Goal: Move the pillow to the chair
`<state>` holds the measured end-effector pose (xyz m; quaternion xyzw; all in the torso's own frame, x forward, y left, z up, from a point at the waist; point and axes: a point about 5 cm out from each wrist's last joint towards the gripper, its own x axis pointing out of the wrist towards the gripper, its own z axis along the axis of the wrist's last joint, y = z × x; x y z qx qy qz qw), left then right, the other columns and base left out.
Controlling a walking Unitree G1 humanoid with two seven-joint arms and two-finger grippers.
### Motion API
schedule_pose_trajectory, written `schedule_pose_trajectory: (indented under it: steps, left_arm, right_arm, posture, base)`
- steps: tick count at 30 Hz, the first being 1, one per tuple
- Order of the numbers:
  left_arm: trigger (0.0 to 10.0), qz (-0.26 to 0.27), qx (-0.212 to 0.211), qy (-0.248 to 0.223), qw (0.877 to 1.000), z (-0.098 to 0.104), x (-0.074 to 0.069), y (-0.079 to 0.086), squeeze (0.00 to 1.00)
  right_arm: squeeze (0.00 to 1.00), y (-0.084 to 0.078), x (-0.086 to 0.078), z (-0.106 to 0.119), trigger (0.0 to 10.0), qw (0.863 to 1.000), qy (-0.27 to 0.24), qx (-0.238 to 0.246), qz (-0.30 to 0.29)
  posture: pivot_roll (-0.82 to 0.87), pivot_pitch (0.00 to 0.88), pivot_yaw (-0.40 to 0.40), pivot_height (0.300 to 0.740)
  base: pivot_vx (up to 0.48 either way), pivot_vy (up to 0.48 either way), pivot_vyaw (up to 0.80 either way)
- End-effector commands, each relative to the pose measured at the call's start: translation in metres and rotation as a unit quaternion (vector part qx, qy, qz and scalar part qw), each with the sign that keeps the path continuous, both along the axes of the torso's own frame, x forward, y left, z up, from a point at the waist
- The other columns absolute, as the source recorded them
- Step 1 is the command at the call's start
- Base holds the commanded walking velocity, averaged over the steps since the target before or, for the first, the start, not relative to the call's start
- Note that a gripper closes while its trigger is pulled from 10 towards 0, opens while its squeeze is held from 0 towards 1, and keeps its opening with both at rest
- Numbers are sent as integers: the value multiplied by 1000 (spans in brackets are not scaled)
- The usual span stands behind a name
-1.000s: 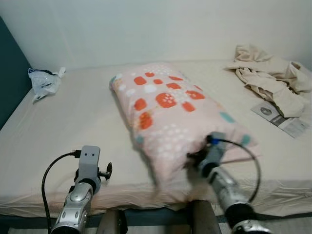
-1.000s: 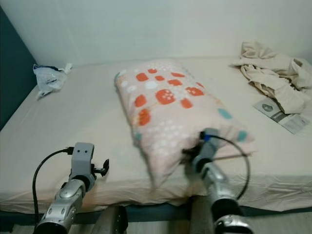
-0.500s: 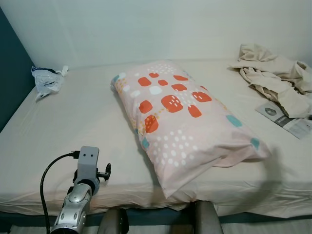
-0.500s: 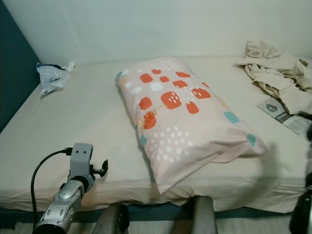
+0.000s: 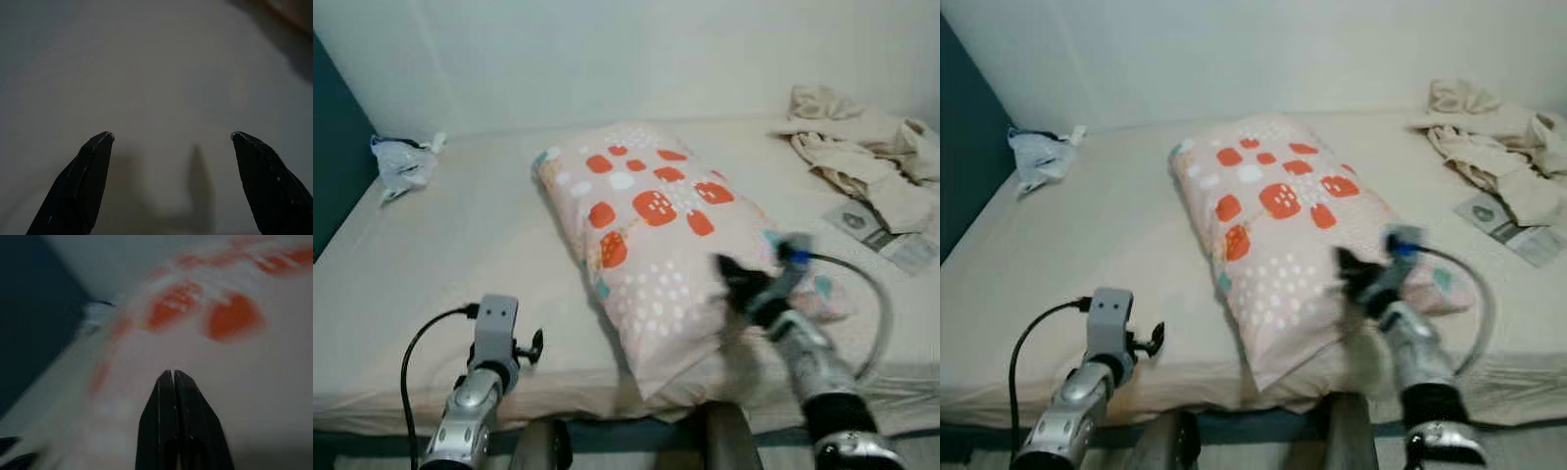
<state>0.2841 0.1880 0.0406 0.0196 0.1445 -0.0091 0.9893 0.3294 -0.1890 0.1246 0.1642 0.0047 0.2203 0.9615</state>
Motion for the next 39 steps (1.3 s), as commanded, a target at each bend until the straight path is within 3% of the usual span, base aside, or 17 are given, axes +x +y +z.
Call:
schedule_pose_trajectory:
  steps: [1,3,4,5,6,12,15,18,20,22,26,29,31,33,35,39]
  left_arm:
    - [10000,6,-2,10,1000,-3,-4,7,0]
    - [10000,8,-3,10,1000,-3,-5,9,0]
    - [10000,9,-4,12,1000,-4,-5,10,0]
    - [10000,9,-4,12,1000,-4,-5,10,0]
    - [10000,7,-5,14,1000,-5,-5,9,0]
    - [10000,-5,-13,14,1000,-4,-2,2,0]
    - [10000,-9,-15,14,1000,-4,-1,1,0]
    - [10000,-11,-15,15,1000,-4,-1,1,0]
    - [10000,-12,-15,15,1000,-4,-2,0,0]
    - [10000,-13,-15,15,1000,-5,-2,0,0]
    - [10000,-12,-16,15,1000,-5,-4,1,0]
    - [10000,-10,-16,17,1000,-6,-8,3,0]
    - [10000,-11,-17,18,1000,-7,-9,4,0]
    - [10000,-12,-16,19,1000,-6,-9,4,0]
    - [10000,-14,-14,19,1000,-5,-9,5,0]
    - [10000,-19,-8,17,1000,-1,-9,10,0]
  right_arm:
    - [0,1,-3,2,10000,1000,-3,12,4]
    - [0,-2,-5,4,10000,1000,-7,13,-1]
    - [733,-21,-6,6,10000,999,-10,16,-31]
    - [733,-21,-6,6,10000,999,-10,16,-31]
    - [1000,-29,-6,7,10000,999,-12,14,-40]
    - [1000,-50,-15,7,10000,997,-4,-24,-67]
    - [1000,-58,-16,7,10000,996,8,-14,-83]
    - [1000,-54,-18,-1,10000,997,38,-19,-66]
    - [1000,-50,-22,-22,10000,991,91,-84,-48]
    - [1000,-50,-23,-25,10000,989,96,-96,-50]
    - [1000,-68,-21,-22,10000,987,82,-77,-111]
    - [1000,-107,-18,-6,10000,973,51,-69,-212]
    - [1000,-132,-16,3,10000,961,46,-92,-255]
    - [1000,-138,-14,6,10000,959,46,-100,-263]
    - [906,-144,-11,9,10000,955,47,-107,-273]
    - [929,-150,-6,9,10000,947,66,-120,-290]
  posture:
    - [43,124,43,581]
    - [40,124,46,581]
    - [26,122,54,581]
    - [26,122,54,581]
    - [24,121,55,581]
    - [17,111,60,581]
    - [14,106,61,581]
    - [14,106,61,581]
    - [20,100,55,581]
    - [20,100,55,581]
    - [26,100,49,581]
    - [25,108,53,581]
    - [25,111,57,581]
    - [33,125,66,581]
    - [42,137,73,581]
    - [77,180,87,581]
  base:
    - [0,0,0]
    - [0,0,0]
    - [0,0,0]
    - [0,0,0]
    - [0,0,0]
    - [0,0,0]
    - [0,0,0]
    - [0,0,0]
    - [0,0,0]
    - [0,0,0]
    - [0,0,0]
    - [0,0,0]
    - [0,0,0]
    - [0,0,0]
    - [0,0,0]
    - [0,0,0]
